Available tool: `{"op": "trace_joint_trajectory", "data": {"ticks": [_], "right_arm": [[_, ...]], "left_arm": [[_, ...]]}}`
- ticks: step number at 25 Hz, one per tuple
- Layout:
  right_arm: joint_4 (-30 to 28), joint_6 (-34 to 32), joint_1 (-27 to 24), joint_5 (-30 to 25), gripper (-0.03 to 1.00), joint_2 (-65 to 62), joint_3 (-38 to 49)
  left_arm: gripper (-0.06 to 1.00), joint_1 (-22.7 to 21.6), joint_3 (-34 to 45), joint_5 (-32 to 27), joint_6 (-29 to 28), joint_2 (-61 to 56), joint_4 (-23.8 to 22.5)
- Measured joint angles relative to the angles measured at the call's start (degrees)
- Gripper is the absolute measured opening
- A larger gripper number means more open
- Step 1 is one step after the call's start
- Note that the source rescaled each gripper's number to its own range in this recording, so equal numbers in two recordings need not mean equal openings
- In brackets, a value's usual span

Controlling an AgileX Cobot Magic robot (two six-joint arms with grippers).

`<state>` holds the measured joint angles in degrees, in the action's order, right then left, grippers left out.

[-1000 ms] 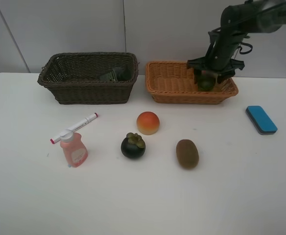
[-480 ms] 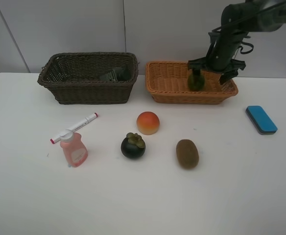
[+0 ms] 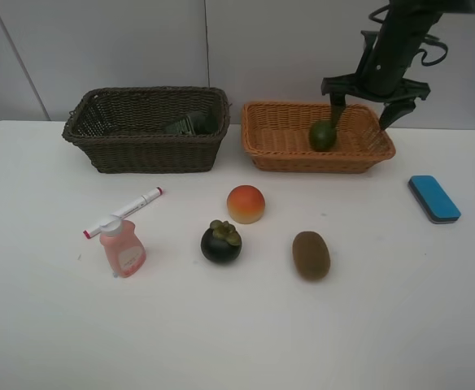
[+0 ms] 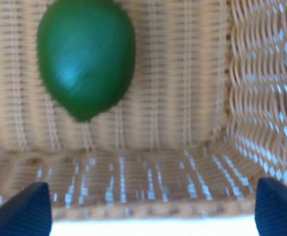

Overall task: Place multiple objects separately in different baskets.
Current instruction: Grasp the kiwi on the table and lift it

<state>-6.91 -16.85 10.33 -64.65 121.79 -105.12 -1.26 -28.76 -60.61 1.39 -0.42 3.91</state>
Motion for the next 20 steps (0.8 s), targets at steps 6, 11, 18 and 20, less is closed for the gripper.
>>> {"op": "trace_joint_trajectory", "data": {"ticks": [6,11,18,20], "right_arm": [[0.2,0.0,0.8,-4.9,1.00,-5.3,0.0],[0.9,0.0,4.1,-5.1,1.00,-10.5,0.8],[3.1,-0.2,6.9,-5.1,1.00,-17.4,8.1],[3.5,-0.2,7.5,-5.1,1.00,-19.4,11.3]], "left_arm": [[0.99,0.0,0.0,0.0,0.0,0.0,0.0],[0.99,0.0,0.0,0.0,0.0,0.0,0.0],[0.99,0.0,0.0,0.0,0.0,0.0,0.0],[0.99,0.0,0.0,0.0,0.0,0.0,0.0]]}}
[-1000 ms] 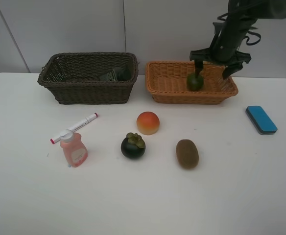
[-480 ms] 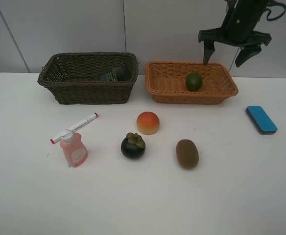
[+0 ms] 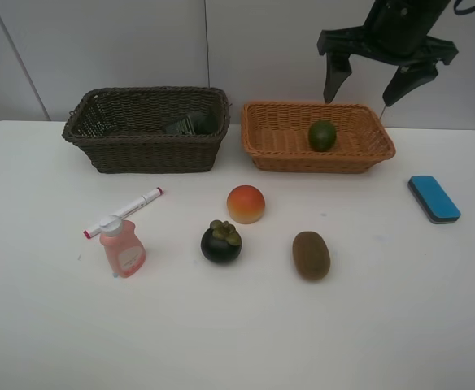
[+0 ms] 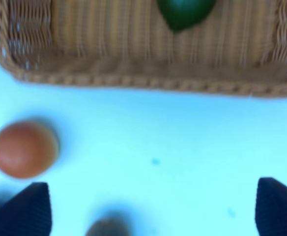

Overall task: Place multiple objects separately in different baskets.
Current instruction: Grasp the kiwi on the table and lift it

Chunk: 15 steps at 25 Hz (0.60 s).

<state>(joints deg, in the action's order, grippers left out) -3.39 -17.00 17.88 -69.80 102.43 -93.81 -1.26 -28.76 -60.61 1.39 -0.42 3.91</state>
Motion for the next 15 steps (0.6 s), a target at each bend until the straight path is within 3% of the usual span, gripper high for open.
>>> {"op": "trace_joint_trajectory", "data": {"ticks": [7,15], "right_arm": [[1.5,-1.3,2.3,0.7,1.00,-6.9,13.2],[3.4,-1.3,7.6,8.2,1.00,-9.8,26.3]], "left_arm": [[0.99,0.0,0.0,0.0,0.0,0.0,0.0],[0.99,0.0,0.0,0.0,0.0,0.0,0.0]]}}
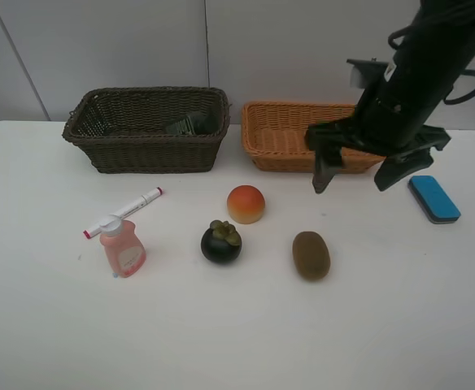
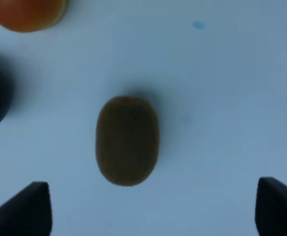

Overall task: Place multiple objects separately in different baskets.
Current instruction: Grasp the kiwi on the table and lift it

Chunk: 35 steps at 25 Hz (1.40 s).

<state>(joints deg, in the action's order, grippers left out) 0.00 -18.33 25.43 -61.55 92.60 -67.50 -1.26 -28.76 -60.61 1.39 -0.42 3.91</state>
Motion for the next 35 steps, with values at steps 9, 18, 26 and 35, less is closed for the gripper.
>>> {"op": "trace_joint_trajectory", "data": {"ticks": [9,18,26,35], "right_arm": [[1.7,-1.3,3.1,8.0,1.00,0.4,7.1],[2.5,-1.5,3.7,9.5,1.00,4.0,7.7],[3.0,-1.5,3.7,9.9,1.00,6.9,7.7],[3.0,-1.5,3.7,10.0,1.00,7.1,7.7]], "left_arm": [[0.99,0.0,0.0,0.0,0.0,0.0,0.0],[0.99,0.0,0.0,0.0,0.0,0.0,0.0],[0.99,0.0,0.0,0.0,0.0,0.0,0.0],[0.99,0.0,0.0,0.0,0.0,0.0,0.0]]}}
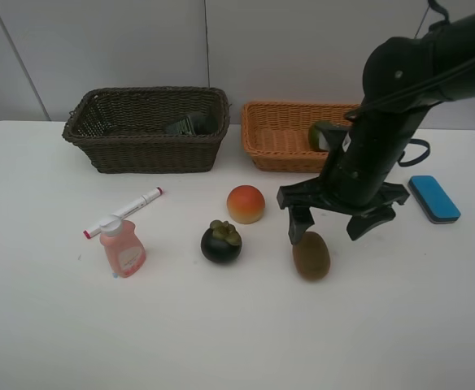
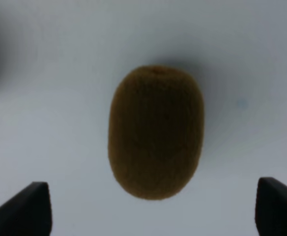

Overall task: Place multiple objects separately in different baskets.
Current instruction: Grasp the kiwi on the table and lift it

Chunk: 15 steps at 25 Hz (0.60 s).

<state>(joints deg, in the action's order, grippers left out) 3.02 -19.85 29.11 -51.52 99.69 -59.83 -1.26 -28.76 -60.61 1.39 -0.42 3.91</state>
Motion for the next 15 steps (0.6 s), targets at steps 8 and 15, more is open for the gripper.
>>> {"op": "trace_joint_trajectory", "data": {"ticks": [8,15], "right_arm": [[0.5,0.0,0.0,0.6,1.00,2.7,0.0],[1.3,0.0,0.0,2.2,1.00,5.4,0.0]], "left_arm": [[0.99,0.0,0.0,0.0,0.0,0.0,0.0],[0.99,0.0,0.0,0.0,0.0,0.0,0.0]]}}
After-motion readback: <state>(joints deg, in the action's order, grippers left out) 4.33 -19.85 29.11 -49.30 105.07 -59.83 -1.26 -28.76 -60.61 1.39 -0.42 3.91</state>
